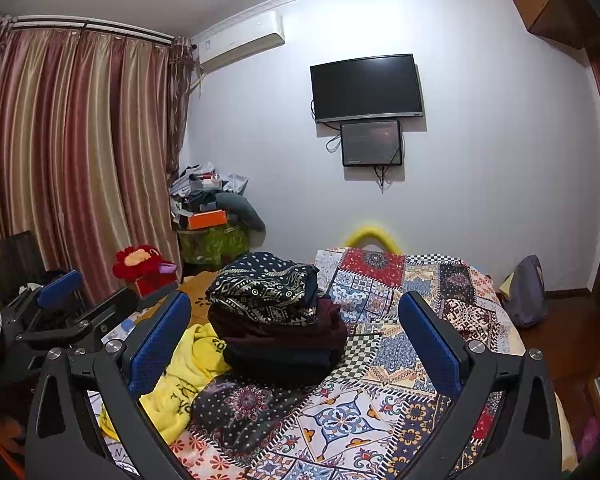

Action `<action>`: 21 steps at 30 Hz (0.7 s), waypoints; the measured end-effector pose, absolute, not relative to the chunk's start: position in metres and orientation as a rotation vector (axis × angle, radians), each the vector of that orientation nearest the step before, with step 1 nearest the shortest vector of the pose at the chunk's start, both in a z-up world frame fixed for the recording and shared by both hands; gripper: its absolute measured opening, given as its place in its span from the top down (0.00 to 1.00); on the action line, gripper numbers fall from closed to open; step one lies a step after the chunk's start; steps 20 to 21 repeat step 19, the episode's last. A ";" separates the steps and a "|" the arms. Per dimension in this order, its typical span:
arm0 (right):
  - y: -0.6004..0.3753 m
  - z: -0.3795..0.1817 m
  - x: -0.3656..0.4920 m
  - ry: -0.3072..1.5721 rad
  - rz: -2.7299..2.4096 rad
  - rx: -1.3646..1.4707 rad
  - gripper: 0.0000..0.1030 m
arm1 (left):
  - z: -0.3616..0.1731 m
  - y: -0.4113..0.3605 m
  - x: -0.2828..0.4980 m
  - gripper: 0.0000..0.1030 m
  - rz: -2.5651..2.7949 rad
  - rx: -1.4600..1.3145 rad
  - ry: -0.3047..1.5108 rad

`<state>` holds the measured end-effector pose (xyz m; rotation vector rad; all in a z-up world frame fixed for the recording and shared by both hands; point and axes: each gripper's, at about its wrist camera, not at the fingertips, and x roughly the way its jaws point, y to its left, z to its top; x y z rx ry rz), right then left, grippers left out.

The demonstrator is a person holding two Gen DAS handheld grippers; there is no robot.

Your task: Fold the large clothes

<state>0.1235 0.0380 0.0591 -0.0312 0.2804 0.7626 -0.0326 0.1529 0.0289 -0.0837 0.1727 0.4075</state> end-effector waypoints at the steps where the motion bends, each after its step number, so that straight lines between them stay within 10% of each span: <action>1: 0.038 0.059 0.124 0.280 0.762 -0.030 0.00 | 0.029 0.153 -0.033 0.01 0.406 -0.085 0.173; 21: 0.037 0.056 0.127 0.291 0.756 -0.024 0.00 | 0.028 0.147 -0.030 0.01 0.383 -0.085 0.190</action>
